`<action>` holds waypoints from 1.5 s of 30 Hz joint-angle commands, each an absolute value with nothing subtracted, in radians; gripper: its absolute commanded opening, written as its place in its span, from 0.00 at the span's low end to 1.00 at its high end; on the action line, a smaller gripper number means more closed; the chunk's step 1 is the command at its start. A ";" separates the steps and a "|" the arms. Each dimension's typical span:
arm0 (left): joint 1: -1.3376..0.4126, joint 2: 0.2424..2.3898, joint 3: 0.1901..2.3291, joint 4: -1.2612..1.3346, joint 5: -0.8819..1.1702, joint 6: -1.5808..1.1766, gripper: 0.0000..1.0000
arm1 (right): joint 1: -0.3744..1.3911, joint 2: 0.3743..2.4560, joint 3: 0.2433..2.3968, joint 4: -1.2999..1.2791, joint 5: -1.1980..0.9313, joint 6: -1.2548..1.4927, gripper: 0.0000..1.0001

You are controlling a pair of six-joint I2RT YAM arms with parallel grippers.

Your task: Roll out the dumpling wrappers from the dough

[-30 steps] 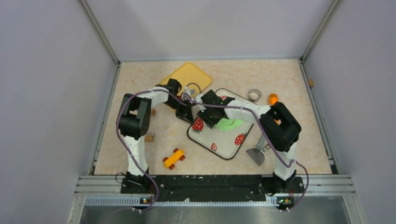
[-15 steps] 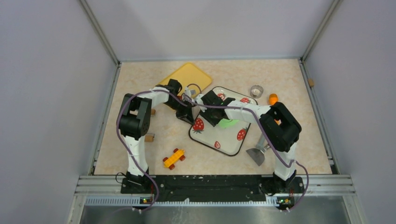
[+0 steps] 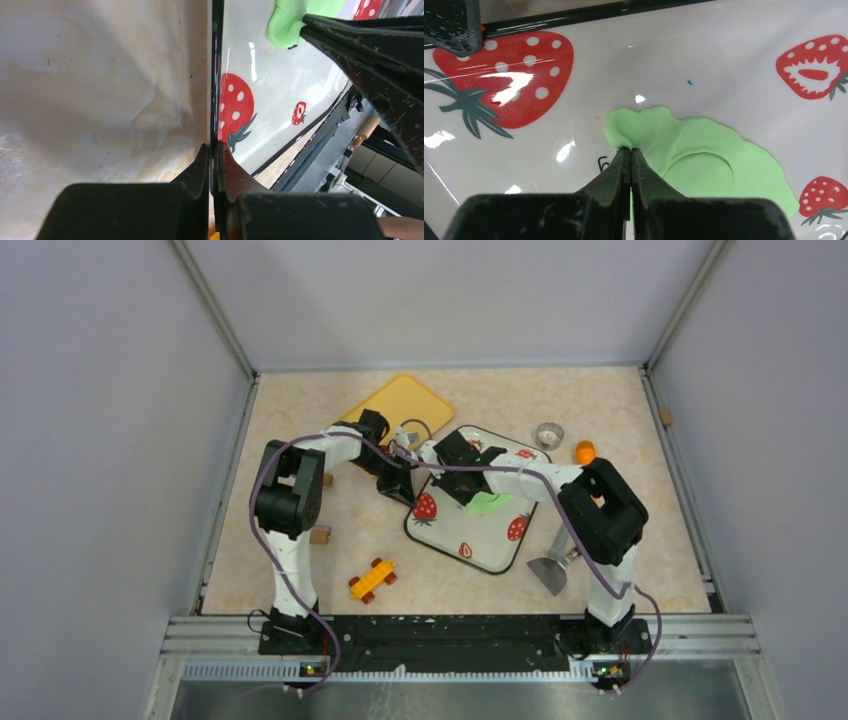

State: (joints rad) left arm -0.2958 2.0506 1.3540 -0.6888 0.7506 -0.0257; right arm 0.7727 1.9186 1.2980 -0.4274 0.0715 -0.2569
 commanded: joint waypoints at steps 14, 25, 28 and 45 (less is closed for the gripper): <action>-0.289 2.086 1.366 -0.686 0.671 0.023 0.00 | 0.623 1.713 1.296 -0.469 0.144 -0.282 0.00; -0.290 2.091 1.381 -0.699 0.682 0.035 0.00 | 0.580 1.684 1.291 -0.531 -0.266 -0.202 0.40; -0.290 2.090 1.385 -0.701 0.690 0.034 0.00 | 0.581 1.734 1.304 -0.515 -0.293 -0.140 0.49; -0.290 2.072 1.381 -0.704 0.702 0.038 0.00 | 0.587 1.924 1.410 -0.475 -0.249 -0.159 0.37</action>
